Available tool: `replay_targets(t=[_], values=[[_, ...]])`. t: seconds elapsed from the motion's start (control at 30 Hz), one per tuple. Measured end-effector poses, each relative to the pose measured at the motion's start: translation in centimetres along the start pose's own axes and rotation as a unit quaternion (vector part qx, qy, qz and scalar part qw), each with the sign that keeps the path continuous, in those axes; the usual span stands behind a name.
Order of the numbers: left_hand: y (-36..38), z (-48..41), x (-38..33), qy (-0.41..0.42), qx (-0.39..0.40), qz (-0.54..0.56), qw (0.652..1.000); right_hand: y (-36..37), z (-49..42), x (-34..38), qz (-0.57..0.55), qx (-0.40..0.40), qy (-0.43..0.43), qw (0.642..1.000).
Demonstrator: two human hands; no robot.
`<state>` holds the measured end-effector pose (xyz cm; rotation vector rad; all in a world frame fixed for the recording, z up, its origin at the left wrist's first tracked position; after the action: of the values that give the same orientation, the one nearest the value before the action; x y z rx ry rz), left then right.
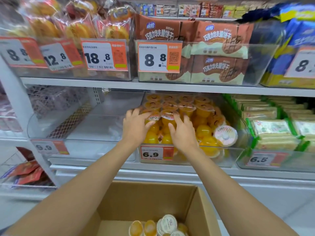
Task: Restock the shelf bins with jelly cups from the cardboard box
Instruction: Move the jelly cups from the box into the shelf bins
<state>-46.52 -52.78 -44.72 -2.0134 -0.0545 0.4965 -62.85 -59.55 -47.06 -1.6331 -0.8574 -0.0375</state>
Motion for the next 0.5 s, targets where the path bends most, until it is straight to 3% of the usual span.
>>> replay_targets(t=[0.13, 0.3, 0.4, 0.5], values=[[-0.3, 0.2, 0.3, -0.033, 0.031, -0.005, 0.999, -1.7, 1.2, 0.6, -0.029, -0.071, -0.024, 0.997], [-3.5, 3.0, -0.2, -0.006, -0.054, 0.030, 0.998, -4.7, 5.4, 2.8, -0.027, -0.181, -0.092, 0.979], [-5.2, 6.5, -0.7, 0.028, -0.085, 0.056, 0.994, -3.5, 8.9, 4.3, -0.047, -0.153, -0.136, 0.978], [-4.0, 11.0, 1.4, -0.038, -0.042, 0.141, 0.988, 0.8, 12.7, 4.7, -0.063, -0.054, -0.139, 0.987]])
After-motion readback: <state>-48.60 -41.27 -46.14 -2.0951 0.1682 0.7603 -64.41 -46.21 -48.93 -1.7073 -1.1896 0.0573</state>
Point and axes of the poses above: each hand's wrist, its own z-axis away from the middle knuckle, its own y-axis out of the palm, x = y × z, the point moved 10 cm from there along -z, towards the middle knuckle, and after that the axes turned 5 degrees about x, right-handed, at the moved point
